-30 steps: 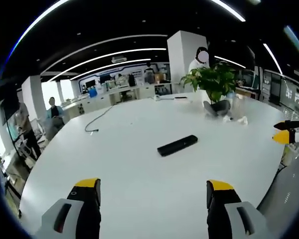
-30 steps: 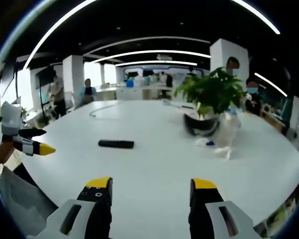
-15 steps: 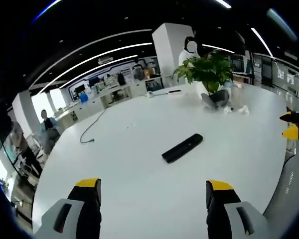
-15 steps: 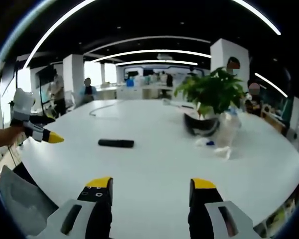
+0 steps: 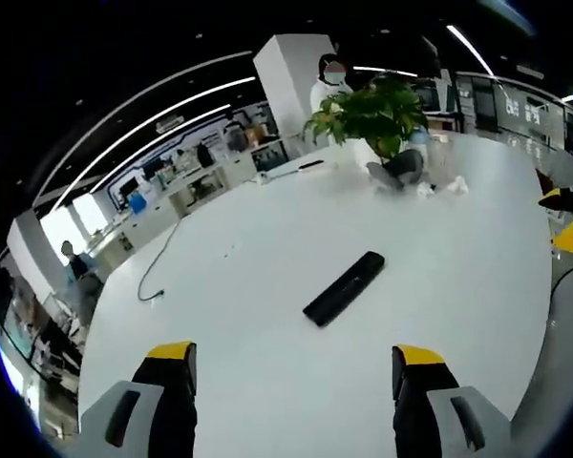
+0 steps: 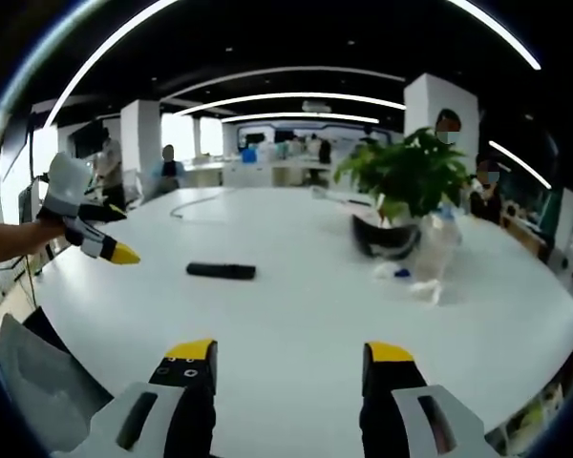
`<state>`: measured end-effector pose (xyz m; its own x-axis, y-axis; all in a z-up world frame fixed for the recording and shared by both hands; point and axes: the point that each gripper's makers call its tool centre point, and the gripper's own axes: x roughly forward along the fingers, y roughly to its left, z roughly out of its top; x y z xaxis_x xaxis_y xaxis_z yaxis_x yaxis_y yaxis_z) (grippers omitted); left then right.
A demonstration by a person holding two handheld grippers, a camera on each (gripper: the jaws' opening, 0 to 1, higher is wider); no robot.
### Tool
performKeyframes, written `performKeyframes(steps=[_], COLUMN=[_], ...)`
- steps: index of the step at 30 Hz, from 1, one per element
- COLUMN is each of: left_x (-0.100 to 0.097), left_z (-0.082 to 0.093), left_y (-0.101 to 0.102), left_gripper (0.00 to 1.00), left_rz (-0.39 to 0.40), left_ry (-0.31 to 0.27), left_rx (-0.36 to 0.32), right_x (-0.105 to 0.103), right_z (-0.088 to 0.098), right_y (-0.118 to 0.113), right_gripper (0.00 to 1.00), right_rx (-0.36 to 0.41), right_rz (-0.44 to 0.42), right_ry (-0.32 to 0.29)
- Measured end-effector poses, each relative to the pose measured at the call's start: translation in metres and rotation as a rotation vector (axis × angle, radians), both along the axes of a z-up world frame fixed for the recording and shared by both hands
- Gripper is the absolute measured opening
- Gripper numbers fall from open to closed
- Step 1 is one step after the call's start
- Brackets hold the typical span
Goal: Press the specified remote control buttons in sequence, fully releasing each button before pressing the next.
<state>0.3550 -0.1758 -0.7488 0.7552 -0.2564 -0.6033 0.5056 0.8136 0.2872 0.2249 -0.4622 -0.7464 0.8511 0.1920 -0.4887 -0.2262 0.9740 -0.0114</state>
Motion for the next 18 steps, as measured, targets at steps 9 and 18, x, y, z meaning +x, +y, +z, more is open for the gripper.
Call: performKeyframes(steps=[9, 18], left_x=[0.017, 0.033], left_z=[-0.012, -0.024], left_y=[-0.016, -0.028], left_gripper=[0.87, 0.90], left_rz=[-0.059, -0.148], left_ry=[0.024, 0.062], left_rx=[0.047, 0.100], right_x=[0.000, 0.001], right_z=[-0.001, -0.001], right_y=[0.000, 0.000], right_gripper=[0.59, 0.59], right_rx=[-0.006, -0.007], right_rz=[-0.001, 0.000], right_ry=[0.004, 0.005])
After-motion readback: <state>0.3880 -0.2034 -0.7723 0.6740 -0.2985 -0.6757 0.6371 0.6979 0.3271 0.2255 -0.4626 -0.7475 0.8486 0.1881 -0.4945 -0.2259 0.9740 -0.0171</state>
